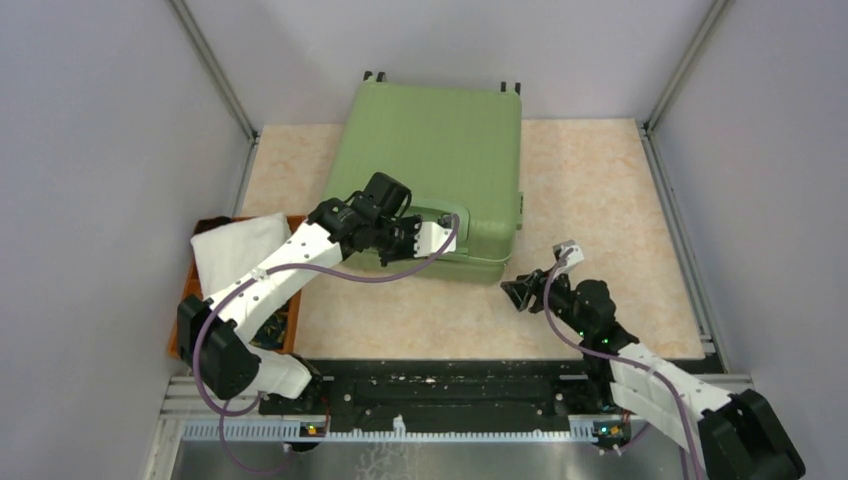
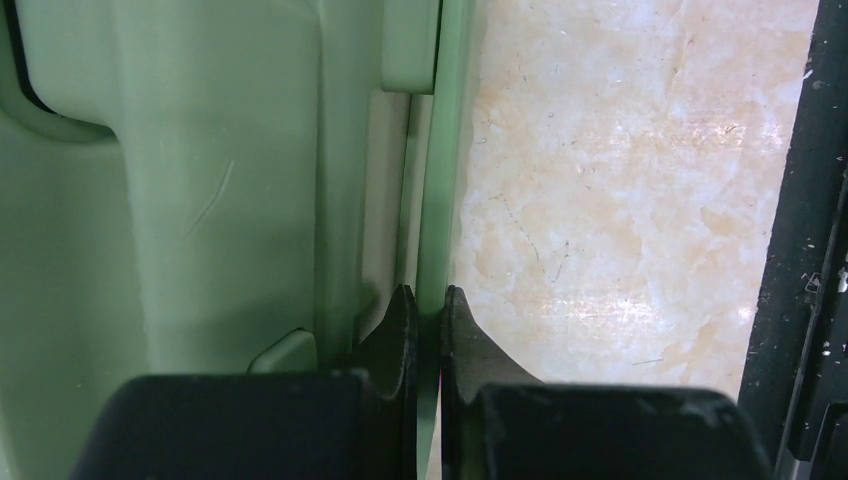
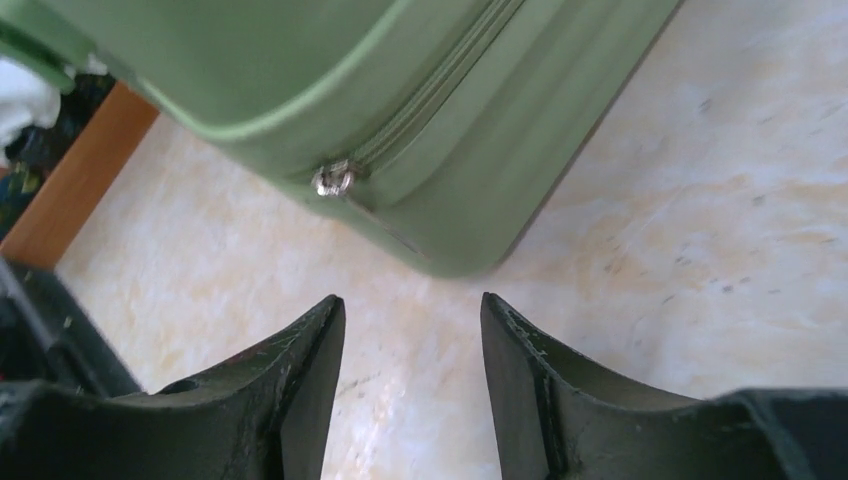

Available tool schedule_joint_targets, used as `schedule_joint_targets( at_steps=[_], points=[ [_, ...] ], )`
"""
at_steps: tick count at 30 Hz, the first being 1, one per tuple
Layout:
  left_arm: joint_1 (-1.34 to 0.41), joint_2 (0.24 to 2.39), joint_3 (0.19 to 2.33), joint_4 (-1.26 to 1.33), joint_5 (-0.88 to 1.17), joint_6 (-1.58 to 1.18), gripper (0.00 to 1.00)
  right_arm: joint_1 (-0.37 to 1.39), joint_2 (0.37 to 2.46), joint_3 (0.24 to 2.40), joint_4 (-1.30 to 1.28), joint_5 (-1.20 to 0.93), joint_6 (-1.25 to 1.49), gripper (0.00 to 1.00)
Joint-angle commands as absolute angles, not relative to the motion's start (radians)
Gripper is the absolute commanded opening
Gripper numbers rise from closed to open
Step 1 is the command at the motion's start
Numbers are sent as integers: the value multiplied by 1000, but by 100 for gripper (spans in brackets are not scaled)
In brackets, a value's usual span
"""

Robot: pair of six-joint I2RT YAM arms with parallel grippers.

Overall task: Pack the luggage
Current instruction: Zip the luggage at the center of the board.

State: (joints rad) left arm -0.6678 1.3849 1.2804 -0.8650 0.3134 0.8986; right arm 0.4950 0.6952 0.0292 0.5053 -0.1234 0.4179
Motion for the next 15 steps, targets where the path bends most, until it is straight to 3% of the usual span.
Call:
schedule_joint_targets(
  at_steps=[1, 5, 15],
  points=[
    [-667, 1261, 1350, -604, 337, 873, 0, 480, 834, 86, 705, -374, 417, 49],
    [-667, 1256, 1349, -604, 333, 874, 0, 480, 900, 122, 731, -330, 360, 45],
    [-669, 1256, 1345, -605, 336, 873, 0, 480, 963, 161, 736, -264, 273, 49]
  ],
)
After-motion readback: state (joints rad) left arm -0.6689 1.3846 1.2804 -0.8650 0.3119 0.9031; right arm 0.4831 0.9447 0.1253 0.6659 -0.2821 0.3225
